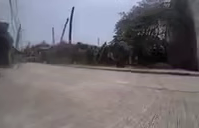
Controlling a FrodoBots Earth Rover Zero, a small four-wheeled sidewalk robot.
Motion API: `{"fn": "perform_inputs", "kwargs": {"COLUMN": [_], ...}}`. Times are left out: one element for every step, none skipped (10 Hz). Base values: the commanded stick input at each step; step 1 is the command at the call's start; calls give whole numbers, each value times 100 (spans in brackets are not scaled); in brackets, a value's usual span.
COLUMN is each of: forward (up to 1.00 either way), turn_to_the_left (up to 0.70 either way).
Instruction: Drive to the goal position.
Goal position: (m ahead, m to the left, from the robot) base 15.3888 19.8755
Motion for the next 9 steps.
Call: {"fn": "perform_inputs", "kwargs": {"forward": [100, 100, 100, 100, 100, 100, 100, 100, 100], "turn_to_the_left": [0, 0, 0, 0, 0, 1, 20, 40, 40]}}
